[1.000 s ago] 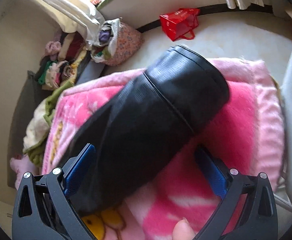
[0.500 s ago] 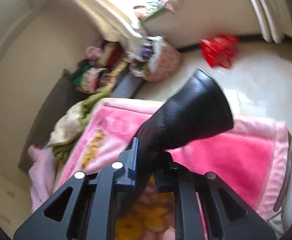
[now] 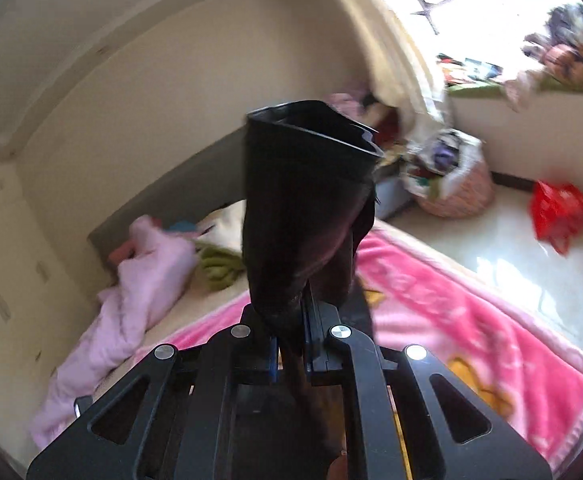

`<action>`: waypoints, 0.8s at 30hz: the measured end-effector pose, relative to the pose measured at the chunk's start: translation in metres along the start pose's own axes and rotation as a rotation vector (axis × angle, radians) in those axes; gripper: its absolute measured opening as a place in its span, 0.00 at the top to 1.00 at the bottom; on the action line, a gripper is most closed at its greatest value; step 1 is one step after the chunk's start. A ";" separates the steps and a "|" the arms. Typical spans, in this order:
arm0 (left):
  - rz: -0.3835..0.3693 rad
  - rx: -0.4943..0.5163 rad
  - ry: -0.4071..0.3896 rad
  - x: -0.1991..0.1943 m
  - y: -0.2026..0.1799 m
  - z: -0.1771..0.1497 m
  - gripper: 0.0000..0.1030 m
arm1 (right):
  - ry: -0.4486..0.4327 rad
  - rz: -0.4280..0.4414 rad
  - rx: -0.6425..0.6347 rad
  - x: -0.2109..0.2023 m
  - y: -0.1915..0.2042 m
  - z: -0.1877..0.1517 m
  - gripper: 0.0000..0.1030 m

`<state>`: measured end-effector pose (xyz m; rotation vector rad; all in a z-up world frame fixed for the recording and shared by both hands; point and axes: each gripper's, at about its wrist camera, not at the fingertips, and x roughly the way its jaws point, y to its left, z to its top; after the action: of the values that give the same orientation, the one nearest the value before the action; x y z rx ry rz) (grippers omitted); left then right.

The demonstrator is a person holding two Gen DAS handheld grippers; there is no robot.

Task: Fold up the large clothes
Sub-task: 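Carry the sleeve across the jacket body with the right tool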

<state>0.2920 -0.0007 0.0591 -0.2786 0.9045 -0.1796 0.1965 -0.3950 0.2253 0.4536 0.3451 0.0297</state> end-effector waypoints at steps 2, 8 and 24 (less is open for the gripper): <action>-0.013 -0.042 -0.004 -0.009 0.018 0.002 0.09 | 0.014 0.039 -0.047 0.014 0.033 -0.003 0.92; -0.020 -0.157 -0.049 -0.033 0.069 0.010 0.09 | 0.062 0.158 -0.174 0.055 0.107 -0.035 0.92; -0.100 -0.318 -0.085 -0.042 0.146 0.001 0.09 | 0.259 0.395 -0.350 0.134 0.198 -0.196 0.92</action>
<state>0.2723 0.1490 0.0452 -0.6234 0.8334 -0.1145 0.2667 -0.1202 0.1036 0.1636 0.4902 0.5291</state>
